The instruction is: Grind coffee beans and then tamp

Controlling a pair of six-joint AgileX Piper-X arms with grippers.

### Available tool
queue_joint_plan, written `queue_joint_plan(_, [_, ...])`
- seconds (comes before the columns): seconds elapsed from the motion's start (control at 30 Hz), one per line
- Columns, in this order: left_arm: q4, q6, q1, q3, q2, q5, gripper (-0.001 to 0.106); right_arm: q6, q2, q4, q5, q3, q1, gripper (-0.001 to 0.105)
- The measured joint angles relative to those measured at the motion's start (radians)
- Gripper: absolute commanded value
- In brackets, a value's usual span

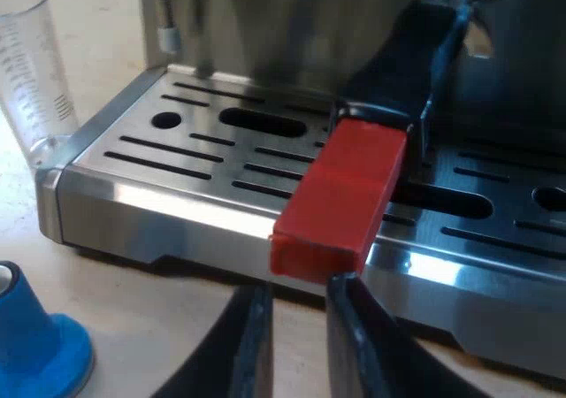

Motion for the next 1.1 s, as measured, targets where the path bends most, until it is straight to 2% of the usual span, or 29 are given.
queue_joint_plan(0.07, [0.0,0.0,0.0,0.0,0.0,0.0,0.07,0.027,0.0,0.002,-0.002,0.0,-0.018,0.02])
queue_joint_plan(0.17, [0.0,0.0,0.0,0.0,0.0,0.0,0.07,0.034,0.0,-0.006,-0.014,0.0,-0.04,0.02])
queue_joint_plan(0.37, [0.0,0.0,0.0,0.0,0.0,0.0,0.07,0.037,0.0,-0.031,-0.053,0.009,-0.065,0.02])
queue_joint_plan(0.77, [0.002,0.0,0.0,0.0,0.0,0.0,0.07,0.037,0.0,-0.035,-0.049,0.009,-0.076,0.02])
queue_joint_plan(1.0, [0.002,0.0,0.0,0.0,0.0,0.0,0.07,0.037,0.0,0.016,0.012,0.009,-0.034,0.02])
queue_joint_plan(1.1, [0.002,0.0,0.0,0.0,0.0,0.0,0.07,0.037,-0.003,0.049,0.083,0.009,0.002,0.02])
